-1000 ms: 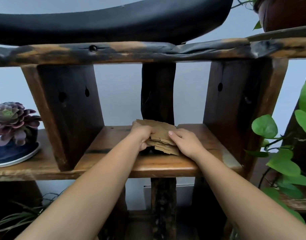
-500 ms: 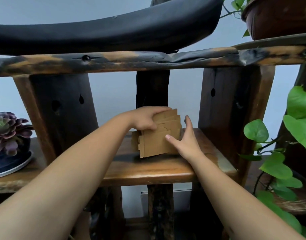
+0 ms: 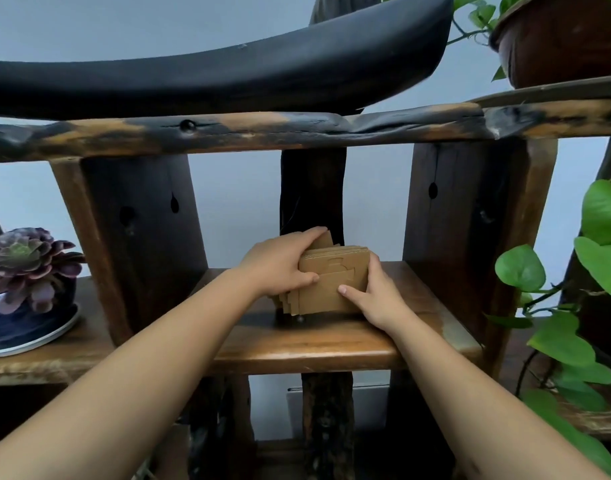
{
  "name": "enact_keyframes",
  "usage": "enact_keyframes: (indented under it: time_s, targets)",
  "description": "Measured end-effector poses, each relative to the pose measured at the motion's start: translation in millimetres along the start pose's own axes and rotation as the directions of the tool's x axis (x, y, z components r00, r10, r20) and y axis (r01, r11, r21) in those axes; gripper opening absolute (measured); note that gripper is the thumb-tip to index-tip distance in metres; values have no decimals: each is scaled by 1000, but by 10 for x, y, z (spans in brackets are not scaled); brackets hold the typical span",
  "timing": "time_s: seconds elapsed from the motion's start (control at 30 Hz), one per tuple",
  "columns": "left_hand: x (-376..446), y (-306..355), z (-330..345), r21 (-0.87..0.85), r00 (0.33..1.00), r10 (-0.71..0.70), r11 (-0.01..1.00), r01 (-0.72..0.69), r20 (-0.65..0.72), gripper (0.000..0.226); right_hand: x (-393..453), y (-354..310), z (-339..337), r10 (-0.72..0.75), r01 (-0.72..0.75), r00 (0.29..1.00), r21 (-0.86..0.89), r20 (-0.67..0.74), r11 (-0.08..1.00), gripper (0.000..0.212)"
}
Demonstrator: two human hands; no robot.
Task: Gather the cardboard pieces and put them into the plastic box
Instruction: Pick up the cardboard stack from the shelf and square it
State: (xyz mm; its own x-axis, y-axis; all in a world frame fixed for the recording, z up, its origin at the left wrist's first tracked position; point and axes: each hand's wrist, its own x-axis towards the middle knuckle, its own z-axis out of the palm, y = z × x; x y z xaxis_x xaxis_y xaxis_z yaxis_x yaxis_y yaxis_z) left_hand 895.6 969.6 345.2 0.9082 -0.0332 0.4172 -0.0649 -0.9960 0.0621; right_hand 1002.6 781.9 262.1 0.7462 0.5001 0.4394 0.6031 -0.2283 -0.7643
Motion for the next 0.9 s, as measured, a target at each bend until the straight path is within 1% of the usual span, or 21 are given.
enact_keyframes:
  time_s: [0.07,0.1,0.13,0.2,0.23,0.27,0.33,0.37,0.43,0.5,0.57,0.63,0.67,0.73,0.83,0.9]
  targets:
    - [-25,-20,7,18,999,-28,999,29,-43,76,4,4,10,3,-3,1000,-17,-6,1000,77]
    - [-11,-9,5,36,999,-25,999,27,-32,69,4,-1,14,-2,2,1000,-22,-8,1000,76]
    - [14,12,2,63,1000,-20,998,20,-3,64,3,-6,19,-13,13,1000,-30,-12,999,76]
    - [77,63,-1,94,994,-40,995,31,98,63,-5,-15,25,-39,38,999,-60,-18,997,78]
    - [112,85,-18,56,986,-56,997,48,157,64,-12,-23,23,-50,48,999,-69,-18,996,79]
    - [147,104,-44,-21,975,-58,998,64,213,65,-19,-32,19,-58,57,998,-71,-9,996,81]
    - [214,147,-99,-172,956,2,984,51,295,67,-34,-41,7,-64,66,998,-65,30,996,84]
    - [235,170,-115,-204,951,41,979,23,308,68,-35,-43,7,-61,64,997,-59,45,996,85]
    - [259,200,-105,-231,961,85,973,-23,264,70,-28,-33,-3,-44,46,998,-48,43,998,82]
    - [239,187,-62,-280,980,69,960,-15,185,71,-10,-8,2,-2,4,1000,-77,22,997,76]
    - [167,125,-8,-339,997,0,940,26,79,78,0,13,14,40,-40,999,-140,-5,989,70]
    - [51,38,66,-398,993,-118,912,98,-26,87,5,16,28,33,-33,999,-115,-8,993,64]
    - [-17,-3,120,-435,983,-175,890,136,-51,90,4,10,35,21,-21,1000,-89,-2,996,63]
    - [-142,-69,243,-504,968,-248,840,200,-30,91,-1,-7,42,16,-16,1000,-55,7,998,62]
    - [-212,-115,368,-578,955,-298,776,253,18,82,-5,-12,44,19,-19,1000,-39,-2,999,63]
    - [-187,-90,403,-623,940,-340,730,280,24,83,-14,-9,37,20,-21,1000,-29,-7,999,66]
